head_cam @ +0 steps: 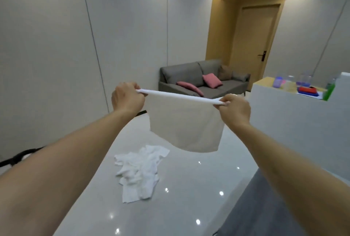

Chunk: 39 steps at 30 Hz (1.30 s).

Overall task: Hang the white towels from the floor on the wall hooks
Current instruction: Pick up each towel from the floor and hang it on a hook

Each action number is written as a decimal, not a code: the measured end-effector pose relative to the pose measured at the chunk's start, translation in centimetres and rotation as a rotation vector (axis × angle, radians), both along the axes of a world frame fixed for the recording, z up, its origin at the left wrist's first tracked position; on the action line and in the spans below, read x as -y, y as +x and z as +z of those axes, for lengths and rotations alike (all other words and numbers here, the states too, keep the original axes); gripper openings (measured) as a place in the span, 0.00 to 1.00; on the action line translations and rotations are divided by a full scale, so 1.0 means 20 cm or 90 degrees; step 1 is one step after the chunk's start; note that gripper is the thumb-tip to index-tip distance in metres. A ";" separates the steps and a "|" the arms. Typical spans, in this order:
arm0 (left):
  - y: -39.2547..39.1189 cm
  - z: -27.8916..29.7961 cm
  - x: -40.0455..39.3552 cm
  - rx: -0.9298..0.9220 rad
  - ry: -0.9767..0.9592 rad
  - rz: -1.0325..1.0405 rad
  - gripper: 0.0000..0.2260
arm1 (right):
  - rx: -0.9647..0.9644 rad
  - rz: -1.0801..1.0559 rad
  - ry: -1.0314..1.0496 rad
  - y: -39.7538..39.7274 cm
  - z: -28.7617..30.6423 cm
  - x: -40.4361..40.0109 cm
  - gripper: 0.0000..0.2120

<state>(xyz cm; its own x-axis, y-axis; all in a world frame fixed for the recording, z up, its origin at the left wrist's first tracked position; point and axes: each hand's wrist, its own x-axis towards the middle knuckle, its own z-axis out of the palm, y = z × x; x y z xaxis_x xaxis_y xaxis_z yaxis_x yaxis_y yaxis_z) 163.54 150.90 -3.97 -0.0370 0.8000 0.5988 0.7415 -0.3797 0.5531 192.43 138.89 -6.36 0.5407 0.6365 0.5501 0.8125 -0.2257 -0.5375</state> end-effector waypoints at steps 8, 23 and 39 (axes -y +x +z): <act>-0.85 0.07 0.02 -0.055 0.053 0.122 0.06 | 0.019 0.310 0.010 -0.75 0.13 -0.48 0.10; -2.95 0.24 0.38 -0.066 0.069 0.340 0.03 | 0.022 0.688 -0.092 -2.98 0.36 -0.81 0.09; -4.78 0.20 1.05 -0.019 0.011 0.724 0.02 | -0.085 1.076 -0.062 -5.38 0.39 -0.79 0.07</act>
<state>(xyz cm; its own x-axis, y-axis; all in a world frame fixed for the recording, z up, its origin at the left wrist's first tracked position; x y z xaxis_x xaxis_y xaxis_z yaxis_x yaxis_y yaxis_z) 67.95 129.94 0.00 -0.7221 0.3031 0.6219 0.6732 0.5149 0.5307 84.92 154.65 1.53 -0.6909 0.5339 0.4875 0.1157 0.7472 -0.6544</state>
